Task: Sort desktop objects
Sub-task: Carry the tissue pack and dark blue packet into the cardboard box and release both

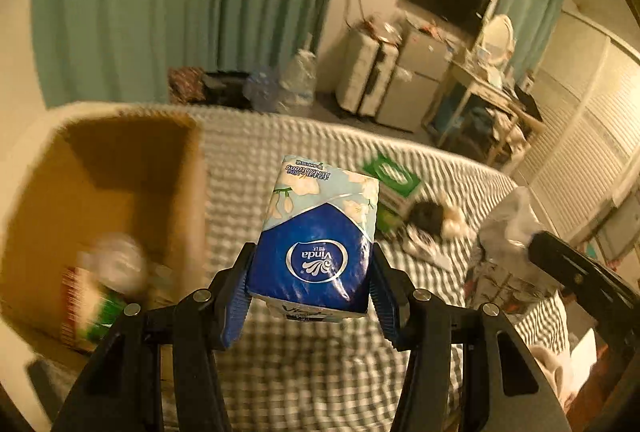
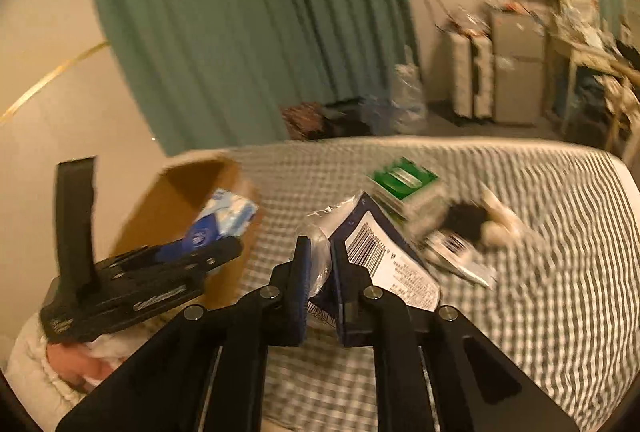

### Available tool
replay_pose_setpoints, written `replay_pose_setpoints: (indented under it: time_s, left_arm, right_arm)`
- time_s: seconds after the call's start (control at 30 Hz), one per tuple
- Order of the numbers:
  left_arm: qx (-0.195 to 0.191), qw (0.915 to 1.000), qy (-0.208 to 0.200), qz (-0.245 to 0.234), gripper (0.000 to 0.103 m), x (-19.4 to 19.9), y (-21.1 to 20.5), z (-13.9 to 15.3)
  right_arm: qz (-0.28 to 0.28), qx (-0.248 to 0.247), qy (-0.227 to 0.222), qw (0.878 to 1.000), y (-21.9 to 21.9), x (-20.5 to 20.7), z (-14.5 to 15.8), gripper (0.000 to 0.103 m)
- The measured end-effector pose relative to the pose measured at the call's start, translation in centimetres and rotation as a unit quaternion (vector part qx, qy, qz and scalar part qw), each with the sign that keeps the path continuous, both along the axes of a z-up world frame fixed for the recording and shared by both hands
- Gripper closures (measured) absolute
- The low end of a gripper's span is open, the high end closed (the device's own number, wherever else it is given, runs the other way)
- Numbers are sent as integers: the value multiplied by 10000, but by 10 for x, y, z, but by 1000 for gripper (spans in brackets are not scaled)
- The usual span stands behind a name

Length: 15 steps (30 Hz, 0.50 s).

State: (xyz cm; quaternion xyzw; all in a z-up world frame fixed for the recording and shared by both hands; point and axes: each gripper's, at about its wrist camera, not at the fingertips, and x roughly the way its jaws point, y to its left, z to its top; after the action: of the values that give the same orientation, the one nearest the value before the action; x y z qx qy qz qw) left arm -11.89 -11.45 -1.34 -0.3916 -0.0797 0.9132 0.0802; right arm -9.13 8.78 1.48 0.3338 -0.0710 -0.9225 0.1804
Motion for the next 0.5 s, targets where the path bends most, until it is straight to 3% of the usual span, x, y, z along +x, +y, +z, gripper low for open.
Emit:
replay_pose_setpoints:
  time_s: [0.13, 0.23, 0.37, 0.5]
  left_arm:
    - [-12, 9992, 235, 337, 49, 0, -52, 42]
    - [-187, 9971, 382, 638, 49, 2, -91, 57]
    - [-172, 9939, 217, 1069, 49, -2, -148, 46]
    - [-48, 9923, 40, 1235, 49, -13, -191, 13]
  right_arm:
    - [464, 55, 460, 9978, -54, 6, 43, 93]
    - [779, 75, 557, 9954, -96, 2, 58, 93]
    - [1176, -67, 406, 9922, -142, -15, 55, 93]
    - [1498, -573, -143, 9870, -180, -49, 29, 94]
